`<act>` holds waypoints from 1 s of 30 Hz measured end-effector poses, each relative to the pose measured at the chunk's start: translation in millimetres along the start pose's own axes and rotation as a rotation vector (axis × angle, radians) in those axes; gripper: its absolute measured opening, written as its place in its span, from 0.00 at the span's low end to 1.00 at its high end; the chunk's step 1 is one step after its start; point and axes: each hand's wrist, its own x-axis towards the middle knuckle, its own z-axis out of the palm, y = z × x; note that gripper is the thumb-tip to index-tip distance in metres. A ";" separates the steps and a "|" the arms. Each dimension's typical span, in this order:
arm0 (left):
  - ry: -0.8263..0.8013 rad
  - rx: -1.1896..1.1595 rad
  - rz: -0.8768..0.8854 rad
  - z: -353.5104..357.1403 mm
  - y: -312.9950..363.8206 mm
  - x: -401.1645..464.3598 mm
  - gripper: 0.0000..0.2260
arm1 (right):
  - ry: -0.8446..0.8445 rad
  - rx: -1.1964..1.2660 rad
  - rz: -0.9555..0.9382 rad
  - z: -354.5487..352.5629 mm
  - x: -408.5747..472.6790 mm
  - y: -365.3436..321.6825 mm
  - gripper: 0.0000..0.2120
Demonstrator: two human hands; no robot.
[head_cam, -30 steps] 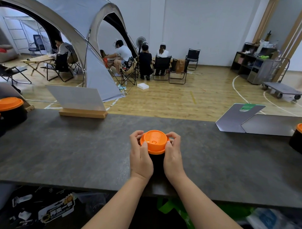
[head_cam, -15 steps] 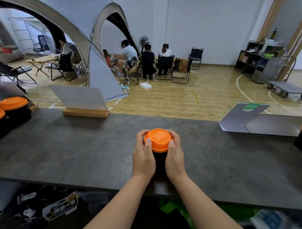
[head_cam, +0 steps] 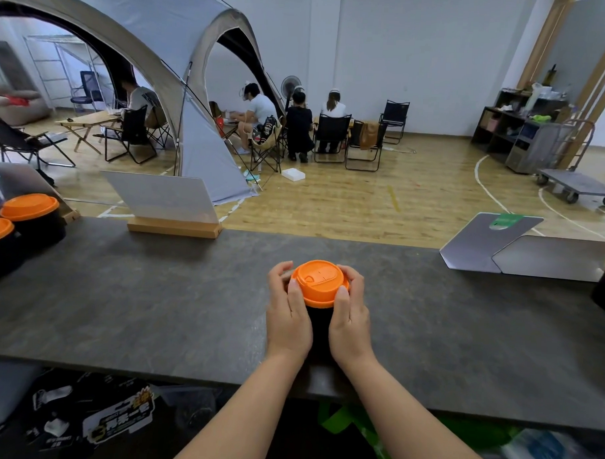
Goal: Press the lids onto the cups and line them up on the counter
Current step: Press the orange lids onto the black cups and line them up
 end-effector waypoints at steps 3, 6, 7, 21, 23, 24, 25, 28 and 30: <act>0.041 0.035 -0.008 -2.1 -0.1 0.6 0.09 | 0.037 0.023 0.004 -2.0 0.0 -0.2 0.19; 0.007 0.049 -0.021 -1.9 0.0 0.4 0.14 | 0.028 0.043 0.025 -1.9 0.3 0.6 0.14; -0.016 0.067 -0.023 -1.1 -0.2 0.4 0.15 | 0.009 0.046 0.031 -1.5 0.4 0.9 0.15; -0.118 0.007 -0.028 5.1 -5.9 3.3 0.21 | -0.052 -0.009 0.024 2.6 1.8 0.9 0.24; -0.122 0.001 -0.034 5.2 -5.7 3.2 0.21 | -0.049 -0.006 0.025 2.4 1.7 1.5 0.25; -0.121 -0.003 -0.039 5.5 -5.7 3.4 0.21 | -0.052 0.002 0.026 2.1 1.5 1.8 0.26; -0.114 -0.011 -0.043 5.4 -5.3 3.2 0.21 | -0.055 0.012 0.026 1.7 1.1 1.5 0.27; -0.046 -0.050 -0.061 4.2 -6.0 3.7 0.20 | -0.023 0.044 0.045 0.6 1.1 2.8 0.24; 0.031 -0.077 -0.097 3.1 -8.6 4.8 0.19 | 0.039 0.088 0.070 -1.0 1.9 3.5 0.19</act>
